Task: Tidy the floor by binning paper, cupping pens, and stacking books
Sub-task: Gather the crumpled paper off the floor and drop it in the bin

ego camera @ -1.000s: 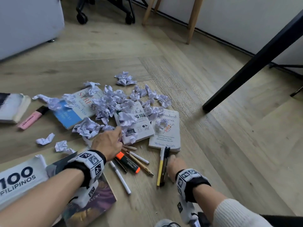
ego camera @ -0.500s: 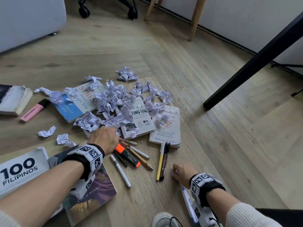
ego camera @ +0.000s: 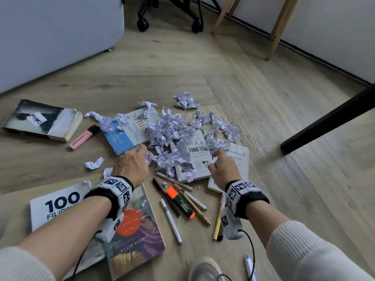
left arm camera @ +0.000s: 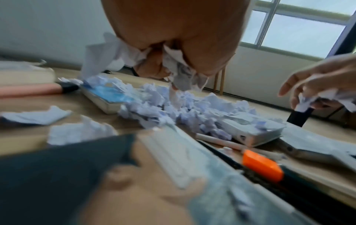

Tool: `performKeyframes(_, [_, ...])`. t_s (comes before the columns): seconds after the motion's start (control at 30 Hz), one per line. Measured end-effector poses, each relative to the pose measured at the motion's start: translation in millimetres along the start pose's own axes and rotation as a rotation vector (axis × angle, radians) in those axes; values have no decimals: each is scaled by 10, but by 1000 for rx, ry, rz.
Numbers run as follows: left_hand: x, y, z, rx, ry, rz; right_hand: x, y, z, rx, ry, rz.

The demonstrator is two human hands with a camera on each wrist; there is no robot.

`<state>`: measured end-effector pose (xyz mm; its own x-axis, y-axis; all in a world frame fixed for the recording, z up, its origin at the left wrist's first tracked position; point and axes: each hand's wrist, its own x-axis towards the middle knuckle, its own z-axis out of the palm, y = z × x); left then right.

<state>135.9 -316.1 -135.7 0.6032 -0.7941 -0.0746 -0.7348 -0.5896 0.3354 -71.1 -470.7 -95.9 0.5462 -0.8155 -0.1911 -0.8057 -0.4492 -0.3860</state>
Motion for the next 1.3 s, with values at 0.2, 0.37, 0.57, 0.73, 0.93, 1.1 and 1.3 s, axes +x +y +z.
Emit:
performKeyframes(0.2, [212, -209, 9, 54, -24, -100, 435, -538, 372, -209, -82, -299])
performKeyframes(0.37, [318, -146, 199, 212, -230, -43, 595, -633, 870, -533, -230, -535])
performKeyframes(0.57, [383, -30, 257, 349, -314, -49, 876, -791, 1141, -591, -262, -748])
performKeyframes(0.73, [323, -165, 76, 254, -296, -48, 909, -938, 1097, -433, -370, -693])
performKeyframes(0.93, [-4, -411, -580, 107, -65, -27, 845, -1214, 680, -274, -352, -786])
performKeyframes(1.1, [-599, -695, -1564, 10, 237, -94, 638, -2056, 202, -226, -258, -955])
performKeyframes(1.3, [-1474, -1410, -2665, -36, 724, -405, -81, -3697, -164, 21, -163, -1279])
